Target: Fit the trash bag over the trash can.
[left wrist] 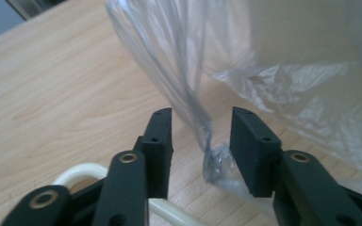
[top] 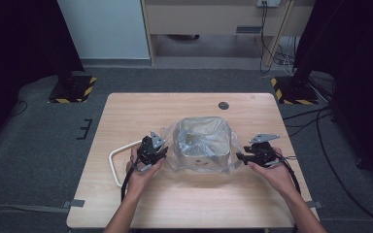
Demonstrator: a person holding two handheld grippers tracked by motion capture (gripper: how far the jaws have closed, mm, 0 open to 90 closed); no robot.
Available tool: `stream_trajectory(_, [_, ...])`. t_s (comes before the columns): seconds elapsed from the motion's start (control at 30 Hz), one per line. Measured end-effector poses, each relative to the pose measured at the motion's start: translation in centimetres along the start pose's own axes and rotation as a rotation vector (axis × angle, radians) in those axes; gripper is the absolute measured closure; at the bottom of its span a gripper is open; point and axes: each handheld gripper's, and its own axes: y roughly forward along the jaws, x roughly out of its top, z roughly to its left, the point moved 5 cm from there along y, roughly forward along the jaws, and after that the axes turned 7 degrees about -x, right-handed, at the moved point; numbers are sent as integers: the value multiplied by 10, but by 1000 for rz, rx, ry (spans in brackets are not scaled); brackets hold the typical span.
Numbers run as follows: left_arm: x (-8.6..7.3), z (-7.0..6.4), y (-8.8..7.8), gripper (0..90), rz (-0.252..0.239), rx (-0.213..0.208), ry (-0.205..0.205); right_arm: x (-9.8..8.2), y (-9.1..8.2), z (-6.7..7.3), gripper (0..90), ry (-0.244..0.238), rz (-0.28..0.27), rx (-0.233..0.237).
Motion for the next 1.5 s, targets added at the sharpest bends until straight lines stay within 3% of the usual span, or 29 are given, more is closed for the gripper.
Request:
stream_trajectory(0.13, [8,-2,-9,513,-33,7,3,8,-10,1,346,-5,-32,0])
stream_trajectory(0.47, [20,-11,-26,452,-79,-10,13,35,-36,7,246,-19,-106,43])
stream_trajectory(0.8, [21,-18,-31,450,-90,-30,20,71,-66,19,495,-31,-217,65])
stream_trajectory(0.97, [22,-21,-33,408,-94,-34,25,95,-71,33,596,-60,-219,106])
stream_trajectory(1.27, [26,-25,-48,391,-134,-41,29,133,-52,82,702,-154,-168,156])
stream_trajectory(1.5, [27,-29,-59,387,-156,-46,38,151,-30,103,760,-180,-123,185])
